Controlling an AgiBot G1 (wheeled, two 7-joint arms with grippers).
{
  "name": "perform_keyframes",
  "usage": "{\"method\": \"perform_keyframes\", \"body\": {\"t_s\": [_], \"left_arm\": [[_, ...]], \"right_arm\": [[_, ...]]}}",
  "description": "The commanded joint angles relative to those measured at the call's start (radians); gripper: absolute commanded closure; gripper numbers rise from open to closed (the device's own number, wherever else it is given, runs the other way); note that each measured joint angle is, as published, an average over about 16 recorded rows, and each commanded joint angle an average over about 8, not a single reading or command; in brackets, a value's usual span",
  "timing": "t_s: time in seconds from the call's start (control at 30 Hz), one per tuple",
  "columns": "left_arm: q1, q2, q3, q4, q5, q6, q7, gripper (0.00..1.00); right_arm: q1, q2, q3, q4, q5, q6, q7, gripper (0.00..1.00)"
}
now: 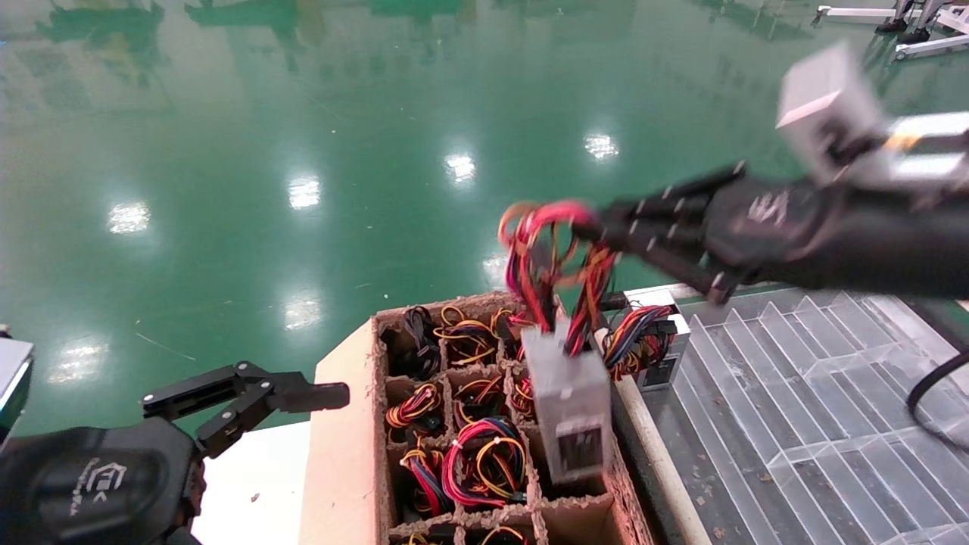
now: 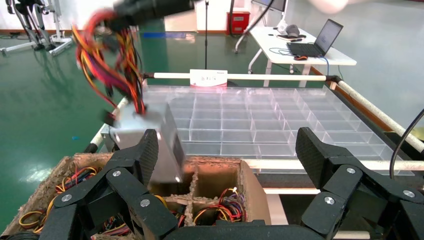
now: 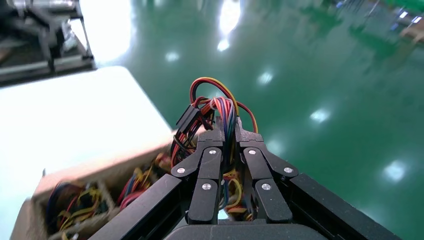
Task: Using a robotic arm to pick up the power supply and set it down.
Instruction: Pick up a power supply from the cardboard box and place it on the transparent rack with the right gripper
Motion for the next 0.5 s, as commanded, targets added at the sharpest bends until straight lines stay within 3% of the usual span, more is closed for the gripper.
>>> {"method": "perform_keyframes", "body": {"t_s": [0.03,0.27,0.5], "left_arm": [[0.0,0.0,0.0,0.0,0.0,0.0,0.0,0.0],[0.0,0.0,0.0,0.0,0.0,0.0,0.0,0.0],[0.0,0.0,0.001,0.0,0.0,0.0,0.0,0.0]], "right_arm": [[0.028,0.006,0.012,-0.011,0.012,-0.008,0.001,1.0],[0.119,0.04,0.013,-0.08,-0.026,-0.045,-0.021,1.0],[0.142,0.09,0.015,-0.163,-0.059,-0.06,-0.059,1.0]]}}
